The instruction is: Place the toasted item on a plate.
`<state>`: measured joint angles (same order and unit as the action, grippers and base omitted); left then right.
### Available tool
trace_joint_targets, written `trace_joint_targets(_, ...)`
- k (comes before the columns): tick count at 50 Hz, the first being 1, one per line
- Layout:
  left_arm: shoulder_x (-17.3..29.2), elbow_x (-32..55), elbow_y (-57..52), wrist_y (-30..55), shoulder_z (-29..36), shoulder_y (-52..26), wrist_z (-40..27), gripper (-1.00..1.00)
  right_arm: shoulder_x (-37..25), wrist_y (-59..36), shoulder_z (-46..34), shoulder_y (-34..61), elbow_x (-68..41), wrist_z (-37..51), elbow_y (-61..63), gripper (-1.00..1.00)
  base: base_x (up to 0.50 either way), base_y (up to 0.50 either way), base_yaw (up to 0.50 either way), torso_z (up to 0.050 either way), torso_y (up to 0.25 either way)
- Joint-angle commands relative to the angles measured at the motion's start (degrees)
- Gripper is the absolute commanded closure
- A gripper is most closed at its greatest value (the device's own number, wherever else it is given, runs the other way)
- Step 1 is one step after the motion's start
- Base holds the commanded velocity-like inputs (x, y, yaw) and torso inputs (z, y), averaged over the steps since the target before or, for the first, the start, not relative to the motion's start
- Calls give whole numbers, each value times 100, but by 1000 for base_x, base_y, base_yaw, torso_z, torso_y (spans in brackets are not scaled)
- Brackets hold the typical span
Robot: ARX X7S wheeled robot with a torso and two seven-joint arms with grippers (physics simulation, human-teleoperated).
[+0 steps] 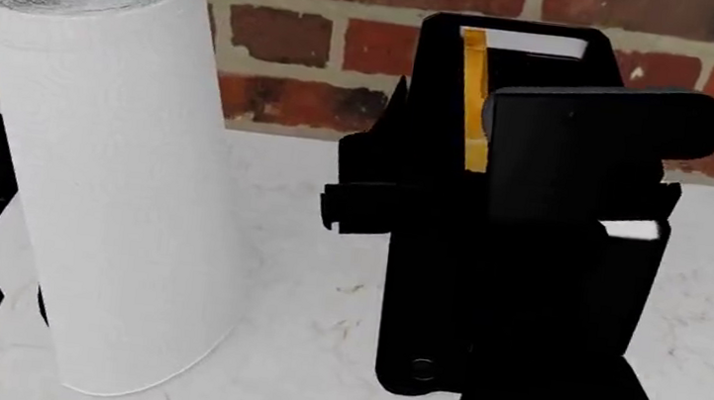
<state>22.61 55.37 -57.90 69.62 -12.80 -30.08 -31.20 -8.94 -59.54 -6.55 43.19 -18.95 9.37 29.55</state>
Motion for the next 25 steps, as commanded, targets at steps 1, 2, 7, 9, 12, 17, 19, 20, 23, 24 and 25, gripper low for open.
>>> trace_joint_targets(1,337,450,-97,-426,-46,522,-324,-100,-9,124,-123,72,37,31,-282,-100,20,0,0,0,0)
trace_joint_targets(2,351,451,-99,-453,-46,542,-326,-100,-8,139,-135,67,37,31,-303,-100,21,0,0,0,0)
trace_joint_targets(7,412,460,-91,-543,-14,609,-363,-100,-29,156,-162,88,39,50,-338,-100,21,0,0,0,0)
trace_joint_targets(9,445,503,-113,-579,-32,640,-391,-100,-38,168,-157,121,45,57,-405,-100,21,0,0,0,0)
trace_joint_targets(12,495,502,-123,-659,-22,711,-400,-100,-43,118,-138,208,20,51,-501,-100,20,0,0,0,0)
trace_joint_targets(17,559,615,-106,-684,-48,709,-465,-100,-22,-62,-113,339,-55,48,-542,-100,20,0,2,0,0)
trace_joint_targets(19,559,615,-106,-684,-48,709,-465,-100,-22,-62,-113,339,-55,48,-542,-100,20,0,3,0,0)
trace_joint_targets(20,559,615,-106,-684,-48,709,-465,-100,-22,-62,-113,339,-55,48,-542,-100,20,0,3,0,0)
trace_joint_targets(23,559,615,-106,-684,-48,709,-465,-100,-22,-62,-113,339,-55,48,-542,-100,20,0,3,0,0)
trace_joint_targets(24,559,615,-106,-684,-48,709,-465,-100,-22,-62,-113,339,-55,48,-542,-100,20,0,3,0,0)
trace_joint_targets(25,559,615,-106,-684,-48,709,-465,-100,-22,-62,-113,339,-55,48,-542,-100,20,0,3,0,0)
